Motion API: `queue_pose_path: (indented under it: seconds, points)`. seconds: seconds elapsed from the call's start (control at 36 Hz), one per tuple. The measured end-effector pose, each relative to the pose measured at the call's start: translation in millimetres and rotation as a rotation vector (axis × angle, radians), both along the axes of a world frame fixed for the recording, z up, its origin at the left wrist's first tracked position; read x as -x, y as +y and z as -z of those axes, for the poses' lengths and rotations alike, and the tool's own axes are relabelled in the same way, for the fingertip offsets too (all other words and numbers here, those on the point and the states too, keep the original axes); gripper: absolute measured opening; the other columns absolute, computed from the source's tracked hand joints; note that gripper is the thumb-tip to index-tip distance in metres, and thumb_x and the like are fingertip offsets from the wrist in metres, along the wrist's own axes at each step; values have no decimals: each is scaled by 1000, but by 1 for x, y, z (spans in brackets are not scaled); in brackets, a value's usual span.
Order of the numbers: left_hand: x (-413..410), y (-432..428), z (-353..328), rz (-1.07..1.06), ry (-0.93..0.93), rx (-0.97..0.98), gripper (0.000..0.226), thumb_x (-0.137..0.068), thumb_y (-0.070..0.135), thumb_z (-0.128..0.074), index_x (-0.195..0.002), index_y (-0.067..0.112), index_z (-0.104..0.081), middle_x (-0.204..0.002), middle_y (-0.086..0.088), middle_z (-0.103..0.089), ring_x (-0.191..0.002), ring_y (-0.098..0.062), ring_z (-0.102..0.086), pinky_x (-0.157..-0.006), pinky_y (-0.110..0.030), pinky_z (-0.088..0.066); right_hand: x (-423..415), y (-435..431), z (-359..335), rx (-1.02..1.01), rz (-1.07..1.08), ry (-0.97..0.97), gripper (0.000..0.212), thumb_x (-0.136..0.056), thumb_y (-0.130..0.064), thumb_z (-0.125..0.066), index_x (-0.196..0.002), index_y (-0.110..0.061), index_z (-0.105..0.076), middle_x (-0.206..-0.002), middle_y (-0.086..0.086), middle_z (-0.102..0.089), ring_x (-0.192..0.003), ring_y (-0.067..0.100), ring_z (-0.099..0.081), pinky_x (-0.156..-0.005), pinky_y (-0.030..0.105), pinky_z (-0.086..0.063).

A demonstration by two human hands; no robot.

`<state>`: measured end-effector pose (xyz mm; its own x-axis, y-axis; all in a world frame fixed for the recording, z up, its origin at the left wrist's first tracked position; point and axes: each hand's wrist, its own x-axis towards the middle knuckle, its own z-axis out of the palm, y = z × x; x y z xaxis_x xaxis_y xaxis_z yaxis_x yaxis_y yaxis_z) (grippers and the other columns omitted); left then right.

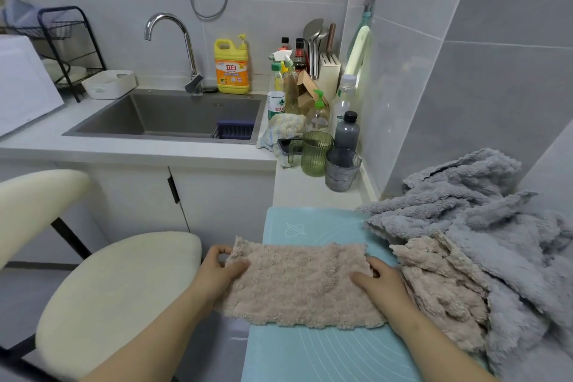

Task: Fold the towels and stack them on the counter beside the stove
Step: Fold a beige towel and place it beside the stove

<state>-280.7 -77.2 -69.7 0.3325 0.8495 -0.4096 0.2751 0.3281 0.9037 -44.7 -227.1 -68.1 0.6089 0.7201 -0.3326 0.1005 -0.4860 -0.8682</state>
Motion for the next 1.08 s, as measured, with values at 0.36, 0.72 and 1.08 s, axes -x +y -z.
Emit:
queue_pose_path:
  seconds: [0.36, 0.72, 1.08]
  points:
    - [-9, 0, -3, -57, -46, -69, 33, -91, 2, -55, -123, 10, -55, -107, -12, -62, -87, -23, -61, -77, -32, -51, -12, 3, -2, -206, 221, -132, 17, -92, -6, -53, -105, 3, -59, -66, 0, -46, -59, 9, -40, -53, 19, -29]
    - [-11, -2, 2, 83, 95, -81, 33, -94, 4, -48, -119, 26, -49, -92, -1, -53, -76, -13, -54, -60, -22, -46, -16, -1, -3, 32, -1, -24, 52, -91, -7, -54, -140, -7, -36, -145, 15, -38, -133, 25, -37, -90, 25, -32]
    - [2, -3, 12, -63, -26, 264, 32, -89, 15, -62, -116, 11, -45, -91, -10, -62, -75, -27, -60, -63, -33, -51, -19, -2, 9, 22, 118, -2, 28, -91, -4, -51, -120, -3, -49, -111, 21, -57, -91, 30, -57, -73, 31, -43]
